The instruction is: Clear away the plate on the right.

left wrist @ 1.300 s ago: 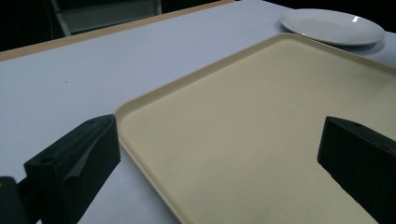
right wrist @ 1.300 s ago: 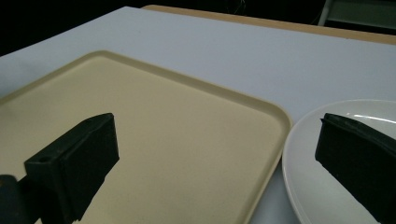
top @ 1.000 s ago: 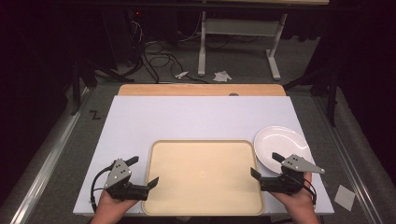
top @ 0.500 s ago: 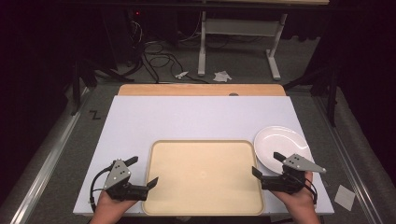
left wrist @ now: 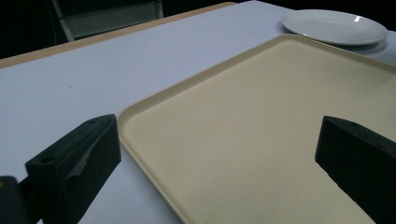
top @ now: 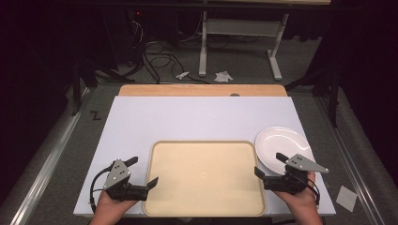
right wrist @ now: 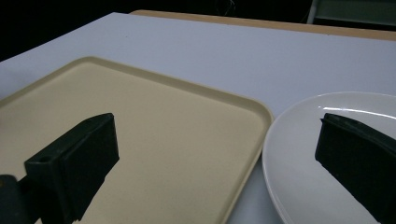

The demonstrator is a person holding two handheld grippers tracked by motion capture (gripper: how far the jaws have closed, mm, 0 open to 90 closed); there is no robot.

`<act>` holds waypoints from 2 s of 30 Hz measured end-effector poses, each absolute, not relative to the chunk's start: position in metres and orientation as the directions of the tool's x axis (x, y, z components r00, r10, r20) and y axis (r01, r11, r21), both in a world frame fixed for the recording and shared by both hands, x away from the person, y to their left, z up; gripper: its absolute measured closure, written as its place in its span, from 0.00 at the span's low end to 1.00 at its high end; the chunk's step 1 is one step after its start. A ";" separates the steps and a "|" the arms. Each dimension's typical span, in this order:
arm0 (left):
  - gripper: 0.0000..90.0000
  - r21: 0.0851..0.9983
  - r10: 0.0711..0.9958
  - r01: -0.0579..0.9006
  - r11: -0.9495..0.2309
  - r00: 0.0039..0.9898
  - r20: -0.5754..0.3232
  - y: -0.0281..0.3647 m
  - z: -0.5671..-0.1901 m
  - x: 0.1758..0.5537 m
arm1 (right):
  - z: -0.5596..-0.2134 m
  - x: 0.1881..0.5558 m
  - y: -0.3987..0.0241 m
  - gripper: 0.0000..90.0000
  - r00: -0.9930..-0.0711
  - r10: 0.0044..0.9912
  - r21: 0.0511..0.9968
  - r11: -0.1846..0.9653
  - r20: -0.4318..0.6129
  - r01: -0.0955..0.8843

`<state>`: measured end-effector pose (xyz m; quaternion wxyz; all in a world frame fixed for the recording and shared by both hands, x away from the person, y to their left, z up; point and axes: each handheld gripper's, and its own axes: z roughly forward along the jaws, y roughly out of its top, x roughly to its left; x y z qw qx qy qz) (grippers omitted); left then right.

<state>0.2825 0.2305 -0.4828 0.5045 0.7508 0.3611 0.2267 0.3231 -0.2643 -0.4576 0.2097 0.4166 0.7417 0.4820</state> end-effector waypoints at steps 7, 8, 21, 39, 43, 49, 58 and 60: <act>0.02 0.922 0.767 0.312 -0.231 0.641 -0.024 0.231 -0.483 0.284 | -0.457 0.325 -0.276 0.00 -0.534 0.840 0.891 0.170 0.093 0.422; 0.02 0.923 0.768 0.308 -0.229 0.640 -0.023 0.232 -0.482 0.285 | -0.457 0.325 -0.278 0.00 -0.527 0.845 0.890 0.166 0.094 0.425; 0.02 0.931 0.786 0.308 -0.199 0.617 -0.036 0.236 -0.482 0.292 | -0.457 0.325 -0.307 0.00 -0.459 0.882 0.889 0.125 0.103 0.440; 0.02 0.932 0.789 0.316 -0.179 0.612 -0.056 0.232 -0.482 0.303 | -0.460 0.316 -0.340 0.00 -0.379 0.918 0.886 0.076 0.117 0.457; 0.02 0.933 0.789 0.311 -0.182 0.612 -0.050 0.231 -0.481 0.303 | -0.461 0.314 -0.345 0.00 -0.366 0.923 0.886 0.064 0.122 0.458; 0.02 0.933 0.789 0.310 -0.185 0.612 -0.047 0.231 -0.481 0.304 | -0.462 0.313 -0.348 0.00 -0.351 0.927 0.881 0.052 0.133 0.470; 0.02 0.933 0.783 0.306 -0.190 0.620 -0.043 0.230 -0.481 0.303 | -0.467 0.315 -0.353 0.00 -0.316 0.932 0.858 0.013 0.175 0.513; 0.02 0.933 0.783 0.304 -0.190 0.620 -0.043 0.229 -0.481 0.303 | -0.467 0.315 -0.355 0.00 -0.312 0.932 0.857 0.000 0.187 0.515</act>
